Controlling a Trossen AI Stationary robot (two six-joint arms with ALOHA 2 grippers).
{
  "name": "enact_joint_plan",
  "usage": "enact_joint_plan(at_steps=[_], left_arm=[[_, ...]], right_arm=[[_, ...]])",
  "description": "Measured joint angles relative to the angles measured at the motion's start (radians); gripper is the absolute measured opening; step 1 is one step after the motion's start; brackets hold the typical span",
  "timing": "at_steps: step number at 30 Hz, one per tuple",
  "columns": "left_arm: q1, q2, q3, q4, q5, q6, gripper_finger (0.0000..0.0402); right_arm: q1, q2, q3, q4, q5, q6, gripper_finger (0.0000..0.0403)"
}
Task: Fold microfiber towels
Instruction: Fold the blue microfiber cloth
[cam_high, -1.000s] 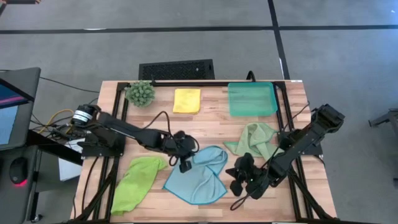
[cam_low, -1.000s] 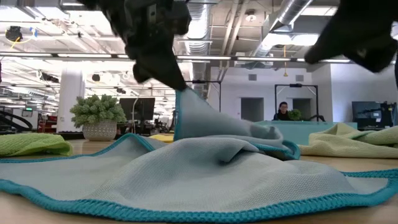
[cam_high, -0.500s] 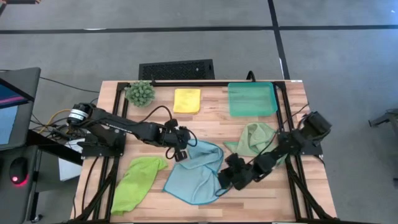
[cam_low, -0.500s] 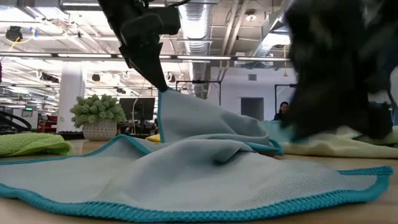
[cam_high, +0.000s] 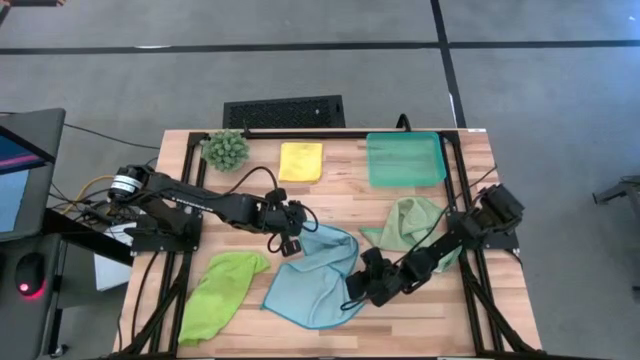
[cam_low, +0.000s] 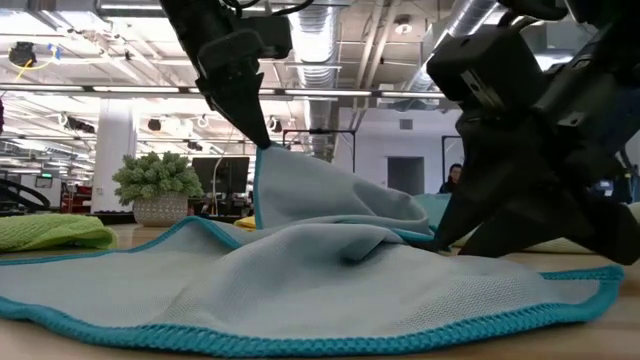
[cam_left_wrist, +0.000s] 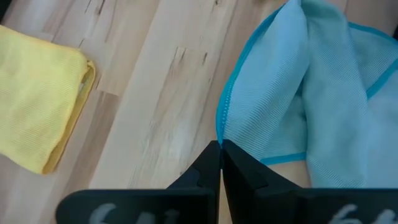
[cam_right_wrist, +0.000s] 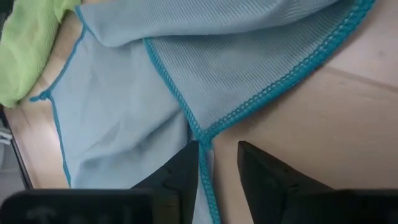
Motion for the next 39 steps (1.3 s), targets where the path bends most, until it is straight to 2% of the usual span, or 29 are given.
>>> enact_joint_plan(at_steps=[5, 10, 21, 25, 30, 36, 39], left_arm=[[0.0, 0.0, 0.0, 0.0, 0.003, 0.003, 0.0], [0.0, 0.0, 0.0, 0.0, 0.003, 0.01, 0.0], [0.0, 0.0, 0.0, 0.0, 0.005, 0.01, 0.0], [0.0, 0.0, 0.0, 0.0, 0.024, 0.01, 0.0], [0.0, 0.0, 0.0, 0.0, 0.024, 0.009, 0.0], [-0.001, 0.0, 0.0, 0.0, 0.024, 0.009, 0.0], [-0.012, 0.0, 0.0, -0.005, 0.022, 0.019, 0.0]], right_arm=[[0.005, 0.004, -0.002, 0.018, 0.05, 0.004, 0.0111], [0.023, 0.004, -0.003, 0.058, 0.074, 0.001, 0.011], [0.04, 0.005, -0.003, 0.065, 0.154, 0.02, 0.0161], [0.035, 0.005, -0.003, 0.065, 0.155, 0.02, 0.0164], [0.035, 0.005, -0.003, 0.057, 0.156, 0.018, 0.0125], [0.035, 0.005, -0.002, 0.047, 0.184, -0.061, 0.002], [0.035, -0.003, -0.002, 0.052, 0.195, -0.123, 0.0013]])
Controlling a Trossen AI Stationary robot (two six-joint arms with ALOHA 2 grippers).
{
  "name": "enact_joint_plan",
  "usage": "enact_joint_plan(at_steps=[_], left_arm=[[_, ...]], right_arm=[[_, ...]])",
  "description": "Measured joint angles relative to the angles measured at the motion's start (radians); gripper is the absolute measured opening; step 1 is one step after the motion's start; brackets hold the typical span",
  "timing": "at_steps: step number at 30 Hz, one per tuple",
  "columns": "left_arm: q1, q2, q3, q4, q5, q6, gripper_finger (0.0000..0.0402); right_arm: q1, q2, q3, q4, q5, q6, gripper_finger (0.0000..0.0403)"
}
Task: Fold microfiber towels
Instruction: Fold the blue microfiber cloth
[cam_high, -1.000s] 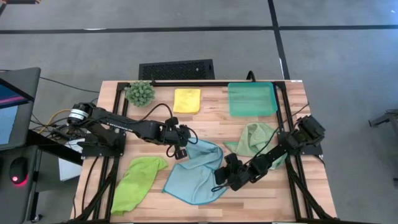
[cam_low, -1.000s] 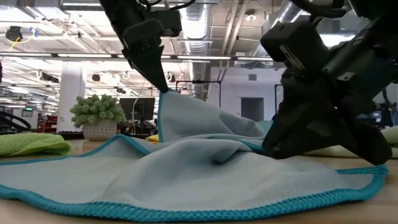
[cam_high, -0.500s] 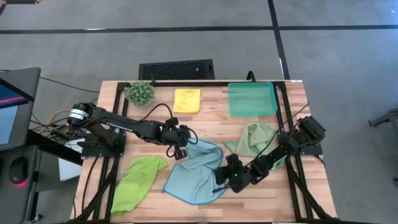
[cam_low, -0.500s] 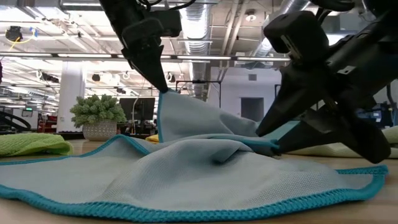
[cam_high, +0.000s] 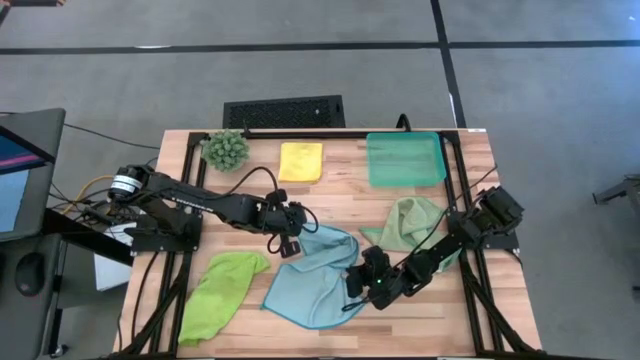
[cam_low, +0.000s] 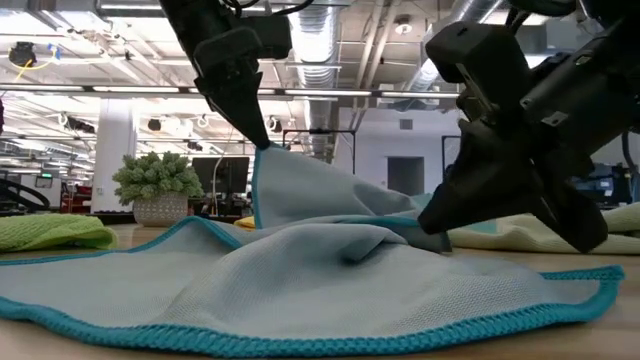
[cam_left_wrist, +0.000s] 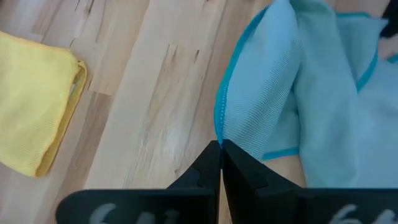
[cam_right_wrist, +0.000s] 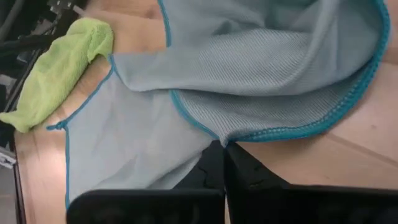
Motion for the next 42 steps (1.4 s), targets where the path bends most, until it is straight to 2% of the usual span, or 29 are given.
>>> enact_joint_plan(at_steps=[3, 6, 9, 11, 14, 19, 23, 25, 27, 31, 35, 39, 42], left_arm=[[-0.028, -0.027, -0.002, -0.04, -0.047, 0.001, 0.0], [-0.039, -0.12, 0.008, -0.089, -0.039, -0.001, 0.0], [-0.037, -0.229, 0.025, -0.129, -0.037, -0.002, 0.0], [-0.037, -0.306, 0.031, -0.137, -0.038, 0.007, 0.0], [-0.037, -0.412, 0.04, -0.142, -0.037, 0.028, 0.0], [-0.036, -0.569, 0.041, -0.112, -0.06, 0.071, 0.0], [-0.03, -0.671, 0.055, -0.06, -0.111, 0.152, 0.0], [-0.01, -0.699, 0.103, -0.059, -0.125, 0.186, 0.0], [0.014, -0.71, 0.166, -0.068, -0.12, 0.221, 0.0], [0.051, -0.695, 0.313, -0.135, -0.016, 0.265, 0.0], [0.05, -0.67, 0.388, -0.282, 0.131, 0.215, 0.0], [-0.009, -0.665, 0.332, -0.378, 0.216, 0.135, 0.0], [-0.083, -0.66, 0.226, -0.368, 0.247, 0.073, 0.0]], right_arm=[[0.0, -0.059, 0.0, -0.011, -0.066, -0.11, 0.0008], [-0.014, -0.17, 0.003, -0.072, -0.209, -0.29, 0.0007], [-0.053, -0.294, 0.065, -0.273, -0.383, -0.474, 0.0005], [-0.081, -0.357, 0.15, -0.457, -0.442, -0.608, 0.0004], [-0.119, -0.42, 0.308, -0.758, -0.447, -0.809, 0.0003], [-0.234, -0.436, 0.615, -1.122, -0.422, -1.138, 0.0002], [-0.362, -0.412, 0.851, -1.307, -0.301, -1.451, 0.0001], [-0.437, -0.394, 0.97, -1.327, -0.243, -1.567, 0.0001], [-0.509, -0.374, 1.086, -1.346, -0.23, -1.643, 0.0001], [-0.565, -0.328, 1.294, -1.359, -0.233, -1.69, 0.0001], [-0.479, -0.299, 1.366, -1.511, -0.273, -1.577, 0.0], [-0.332, -0.244, 1.362, -1.691, -0.303, -1.328, 0.0], [-0.199, -0.198, 1.286, -1.662, -0.35, -1.241, 0.0]])
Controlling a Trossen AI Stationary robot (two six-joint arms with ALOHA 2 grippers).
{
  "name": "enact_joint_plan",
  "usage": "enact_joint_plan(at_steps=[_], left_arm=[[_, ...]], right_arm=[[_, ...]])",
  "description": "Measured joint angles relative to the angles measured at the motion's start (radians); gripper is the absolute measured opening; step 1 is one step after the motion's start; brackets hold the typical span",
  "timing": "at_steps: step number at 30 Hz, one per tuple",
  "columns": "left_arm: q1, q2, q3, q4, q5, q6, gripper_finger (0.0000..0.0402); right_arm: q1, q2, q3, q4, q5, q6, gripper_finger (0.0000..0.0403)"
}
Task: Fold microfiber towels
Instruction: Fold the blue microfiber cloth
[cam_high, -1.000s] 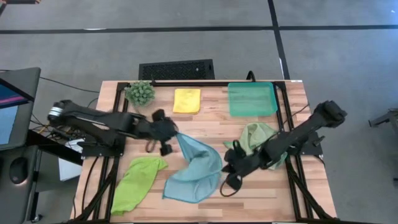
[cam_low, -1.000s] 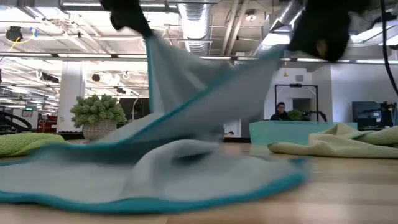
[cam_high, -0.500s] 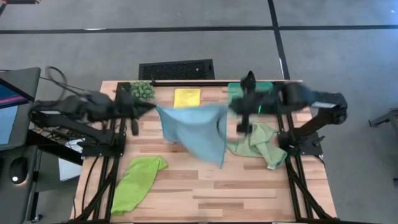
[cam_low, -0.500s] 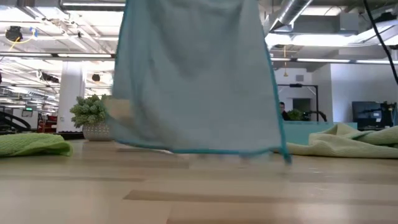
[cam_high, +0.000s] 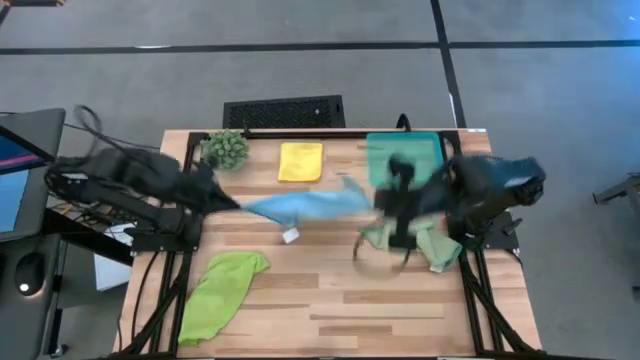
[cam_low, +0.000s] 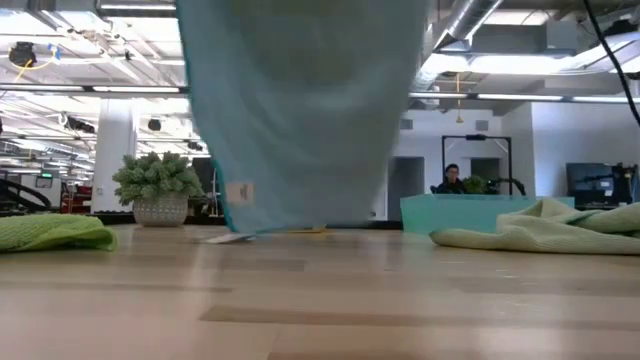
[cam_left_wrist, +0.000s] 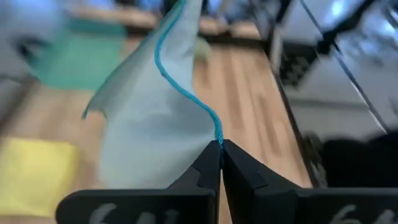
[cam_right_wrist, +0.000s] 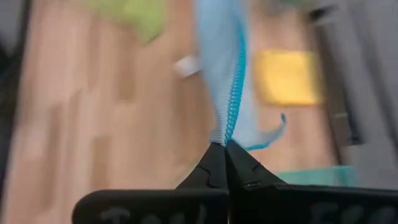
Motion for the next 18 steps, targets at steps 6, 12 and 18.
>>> enact_joint_plan(at_steps=[6, 12, 18], left_arm=[[-0.207, 0.048, -0.187, 0.17, 0.107, -0.008, 0.0], [-0.295, 0.078, -0.142, 0.192, -0.079, 0.022, 0.0], [-0.309, 0.069, 0.016, 0.197, -0.169, 0.027, 0.0]], right_arm=[[0.193, 0.121, -0.076, -0.025, -0.017, 0.189, 0.0], [0.27, 0.137, -0.069, -0.021, 0.078, 0.28, 0.0], [0.283, 0.054, -0.069, -0.003, 0.151, 0.321, 0.0]])
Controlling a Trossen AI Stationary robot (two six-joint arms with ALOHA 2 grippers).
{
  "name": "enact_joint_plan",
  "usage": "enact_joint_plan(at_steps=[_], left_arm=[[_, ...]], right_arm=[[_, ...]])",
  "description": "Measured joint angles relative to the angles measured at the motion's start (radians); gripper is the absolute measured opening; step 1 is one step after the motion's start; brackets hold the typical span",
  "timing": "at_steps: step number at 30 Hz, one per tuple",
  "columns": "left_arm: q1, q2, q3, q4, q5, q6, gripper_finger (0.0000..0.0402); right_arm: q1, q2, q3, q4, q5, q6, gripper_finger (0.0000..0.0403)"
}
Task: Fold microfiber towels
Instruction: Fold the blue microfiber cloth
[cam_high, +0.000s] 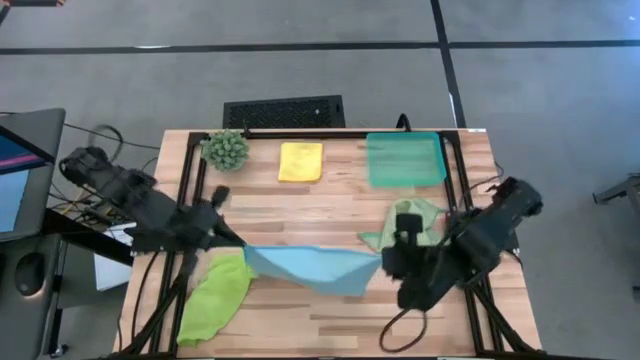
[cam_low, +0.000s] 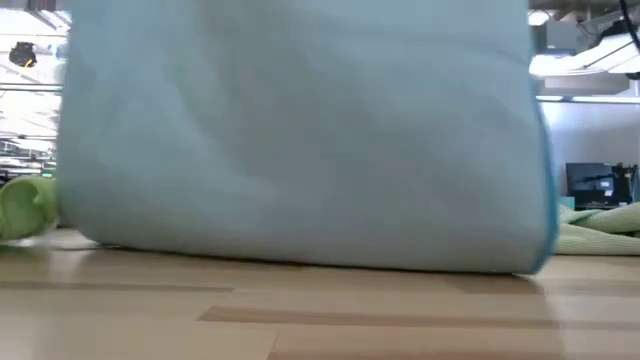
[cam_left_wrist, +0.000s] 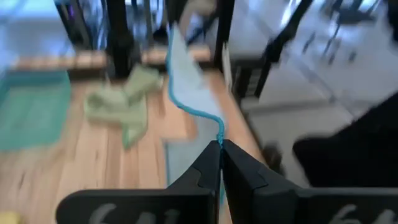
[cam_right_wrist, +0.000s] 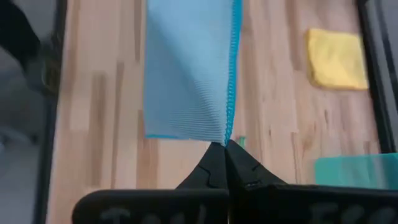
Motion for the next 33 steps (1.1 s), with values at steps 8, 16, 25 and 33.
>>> enact_joint_plan(at_steps=[8, 16, 25, 33], left_arm=[[-0.041, 0.002, 0.138, 0.172, 0.026, -0.001, 0.0], [-0.136, 0.039, 0.143, 0.356, 0.109, 0.116, 0.0], [-0.214, 0.094, 0.141, 0.295, 0.139, 0.267, 0.0], [-0.07, 0.083, 0.057, -0.073, -0.179, 0.151, 0.0]], right_arm=[[0.047, -0.108, 0.0, 0.239, -0.001, -0.149, 0.0], [0.088, -0.179, 0.0, 0.522, -0.01, -0.498, 0.0], [0.123, -0.198, -0.001, 0.433, 0.098, -0.545, 0.0], [-0.134, -0.185, -0.1, 0.13, 0.172, -0.345, 0.0]])
